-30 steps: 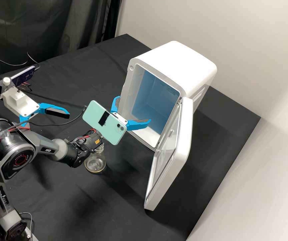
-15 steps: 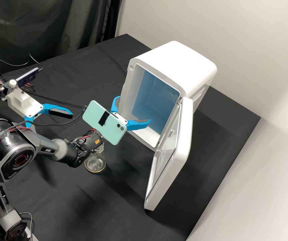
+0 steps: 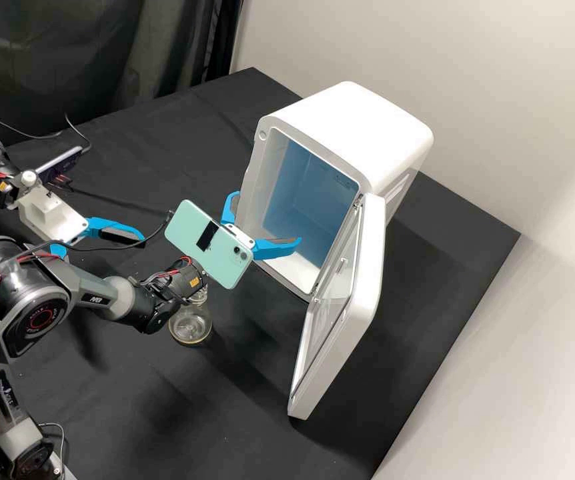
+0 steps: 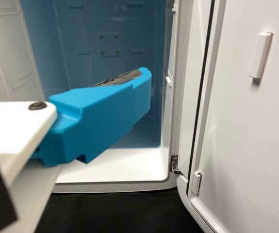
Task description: Place the flask in the incubator
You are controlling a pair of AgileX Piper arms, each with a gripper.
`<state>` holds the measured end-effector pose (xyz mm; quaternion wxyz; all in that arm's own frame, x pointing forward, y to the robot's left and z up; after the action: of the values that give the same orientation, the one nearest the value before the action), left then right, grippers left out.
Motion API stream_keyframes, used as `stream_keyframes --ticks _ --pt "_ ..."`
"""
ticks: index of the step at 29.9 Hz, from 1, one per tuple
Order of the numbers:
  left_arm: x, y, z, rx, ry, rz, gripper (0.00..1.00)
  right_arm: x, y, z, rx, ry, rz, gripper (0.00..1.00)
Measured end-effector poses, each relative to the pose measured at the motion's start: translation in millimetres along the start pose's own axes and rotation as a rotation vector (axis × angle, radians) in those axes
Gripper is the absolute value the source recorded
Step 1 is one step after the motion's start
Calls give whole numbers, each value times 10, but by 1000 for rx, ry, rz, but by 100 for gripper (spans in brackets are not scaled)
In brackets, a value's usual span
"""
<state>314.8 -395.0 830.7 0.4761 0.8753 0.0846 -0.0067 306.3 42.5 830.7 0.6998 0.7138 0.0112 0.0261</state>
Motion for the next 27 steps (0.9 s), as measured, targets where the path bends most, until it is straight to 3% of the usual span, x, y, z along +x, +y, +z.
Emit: stream_keyframes --ticks 2,4,6,9,11,15,27 --pt "114 -84 -83 1 -10 -24 100 0 0 0 0 0 0 100" --pt "147 -138 -201 5 8 -44 100 0 0 0 0 0 0 100" --pt "138 -142 -339 -1 38 -47 100 0 0 0 0 0 0 100" --pt "86 -78 -529 -36 108 -20 100 0 0 0 0 0 0 100" --pt "58 -19 -580 -43 129 9 100 0 0 0 0 0 0 100" --pt "23 -3 -590 -49 132 36 100 0 0 0 0 0 0 100" --pt "-4 -41 -541 -58 128 27 100 0 0 0 0 0 0 100"
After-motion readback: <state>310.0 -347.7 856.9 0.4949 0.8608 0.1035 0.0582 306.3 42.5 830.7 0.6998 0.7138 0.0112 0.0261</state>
